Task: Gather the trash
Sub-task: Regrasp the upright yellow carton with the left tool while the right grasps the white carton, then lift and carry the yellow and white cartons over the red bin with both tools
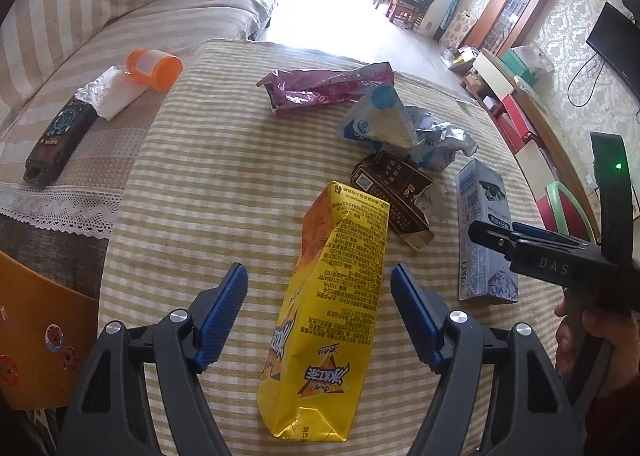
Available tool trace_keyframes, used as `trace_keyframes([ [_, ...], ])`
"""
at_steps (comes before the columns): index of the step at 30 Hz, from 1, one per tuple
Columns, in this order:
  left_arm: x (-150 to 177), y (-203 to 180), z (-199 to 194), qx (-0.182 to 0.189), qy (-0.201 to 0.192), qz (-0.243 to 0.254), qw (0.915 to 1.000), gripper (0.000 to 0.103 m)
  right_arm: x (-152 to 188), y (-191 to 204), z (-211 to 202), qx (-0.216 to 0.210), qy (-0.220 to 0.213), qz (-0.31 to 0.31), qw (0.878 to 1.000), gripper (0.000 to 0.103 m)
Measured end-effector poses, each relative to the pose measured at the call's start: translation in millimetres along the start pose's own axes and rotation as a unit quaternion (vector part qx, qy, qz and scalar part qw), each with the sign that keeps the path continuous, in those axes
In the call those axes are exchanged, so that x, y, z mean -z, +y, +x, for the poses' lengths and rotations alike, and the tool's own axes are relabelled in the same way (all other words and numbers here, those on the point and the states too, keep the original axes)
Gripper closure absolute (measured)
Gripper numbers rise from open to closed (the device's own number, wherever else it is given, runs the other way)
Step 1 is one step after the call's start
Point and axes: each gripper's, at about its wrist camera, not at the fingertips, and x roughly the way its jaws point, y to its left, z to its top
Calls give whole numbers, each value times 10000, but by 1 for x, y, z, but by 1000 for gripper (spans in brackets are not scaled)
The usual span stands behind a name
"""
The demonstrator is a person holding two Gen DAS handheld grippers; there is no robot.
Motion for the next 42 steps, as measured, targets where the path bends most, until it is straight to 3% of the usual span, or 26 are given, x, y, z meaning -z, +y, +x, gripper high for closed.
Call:
trace_keyframes([
  [1,-1,0,2,-11,32,-8,10000,42,1,1,2,-5,17,10,10000,43],
  [3,-1,1,7,57,140,-94,9998,64,4,0,3,-50,10,94,9999,46],
  [7,-1,1,2,78,95,-242,9996,65,8,-6,-9,-278,-181,254,9991,51],
  [14,-12,-20,-36,84,-475,-113,9988,65,13,-5,-64,-583,-887,209,9941,57],
  [15,-16,-24,-42,83,-558,-85,9984,65,12,-4,-69,-588,-922,168,9939,76],
  [17,-23,-31,-52,118,-715,-39,9974,65,11,-2,-72,-629,-859,86,9943,84],
  [23,-36,-47,-64,194,-887,67,9958,65,25,1,-49,-392,-261,-76,9989,80],
  [25,-36,-49,-64,188,-870,86,9960,65,31,-1,-45,-296,-191,-42,9994,57],
  [28,-33,-48,-65,175,-844,88,9962,65,36,3,-41,-138,-160,-139,9997,36],
  [29,-32,-48,-64,166,-837,88,9963,65,37,4,-38,-105,-124,-185,9997,34],
  [34,-33,-47,-64,139,-834,76,9964,65,44,10,-16,103,135,-382,9991,36],
  [35,-33,-48,-65,126,-847,91,9963,65,46,10,-13,111,181,-391,9990,42],
  [36,-34,-48,-66,107,-862,105,9962,65,48,10,-10,94,237,-384,9989,57],
  [42,-36,-48,-71,54,-937,110,9955,65,44,1,-31,-416,-75,-74,9991,57],
])
